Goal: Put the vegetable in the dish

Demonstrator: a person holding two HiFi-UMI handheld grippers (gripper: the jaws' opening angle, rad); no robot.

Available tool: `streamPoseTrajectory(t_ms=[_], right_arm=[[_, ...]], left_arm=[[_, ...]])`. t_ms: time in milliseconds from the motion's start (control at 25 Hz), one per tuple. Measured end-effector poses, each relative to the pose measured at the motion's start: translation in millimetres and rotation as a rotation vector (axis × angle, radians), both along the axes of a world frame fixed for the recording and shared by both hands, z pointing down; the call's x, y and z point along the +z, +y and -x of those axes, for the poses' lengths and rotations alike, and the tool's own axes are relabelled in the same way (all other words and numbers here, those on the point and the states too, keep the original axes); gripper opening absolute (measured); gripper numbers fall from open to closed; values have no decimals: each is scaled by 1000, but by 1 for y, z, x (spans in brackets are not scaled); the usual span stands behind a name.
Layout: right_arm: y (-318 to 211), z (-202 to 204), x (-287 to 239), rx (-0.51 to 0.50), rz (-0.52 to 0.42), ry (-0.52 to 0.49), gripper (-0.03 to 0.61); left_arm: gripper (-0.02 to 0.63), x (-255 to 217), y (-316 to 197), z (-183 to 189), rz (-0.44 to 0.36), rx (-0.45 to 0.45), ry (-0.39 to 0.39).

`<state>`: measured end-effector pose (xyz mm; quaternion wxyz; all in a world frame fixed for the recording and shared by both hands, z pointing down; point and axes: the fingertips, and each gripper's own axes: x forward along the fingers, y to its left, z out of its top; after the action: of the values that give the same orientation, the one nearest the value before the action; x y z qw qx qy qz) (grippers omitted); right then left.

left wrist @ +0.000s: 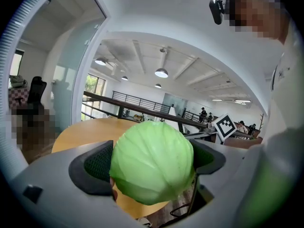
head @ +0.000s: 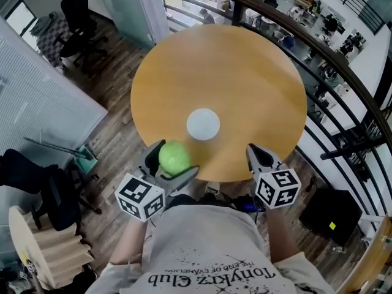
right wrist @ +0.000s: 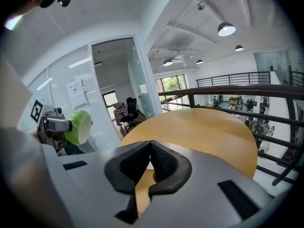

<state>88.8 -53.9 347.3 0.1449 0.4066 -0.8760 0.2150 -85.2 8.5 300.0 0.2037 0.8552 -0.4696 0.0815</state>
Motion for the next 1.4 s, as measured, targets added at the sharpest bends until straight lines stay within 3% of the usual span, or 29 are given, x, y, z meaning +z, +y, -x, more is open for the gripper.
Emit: streamPoseTrajectory(t_ms=[760,1400], right_arm=[[-38,5,18,115,67,20,25],[-76,24,38,132,90,24,25]], left_arm=[[491,12,-68,19,46,106,2],[491,47,-119,29,100,158,-35]])
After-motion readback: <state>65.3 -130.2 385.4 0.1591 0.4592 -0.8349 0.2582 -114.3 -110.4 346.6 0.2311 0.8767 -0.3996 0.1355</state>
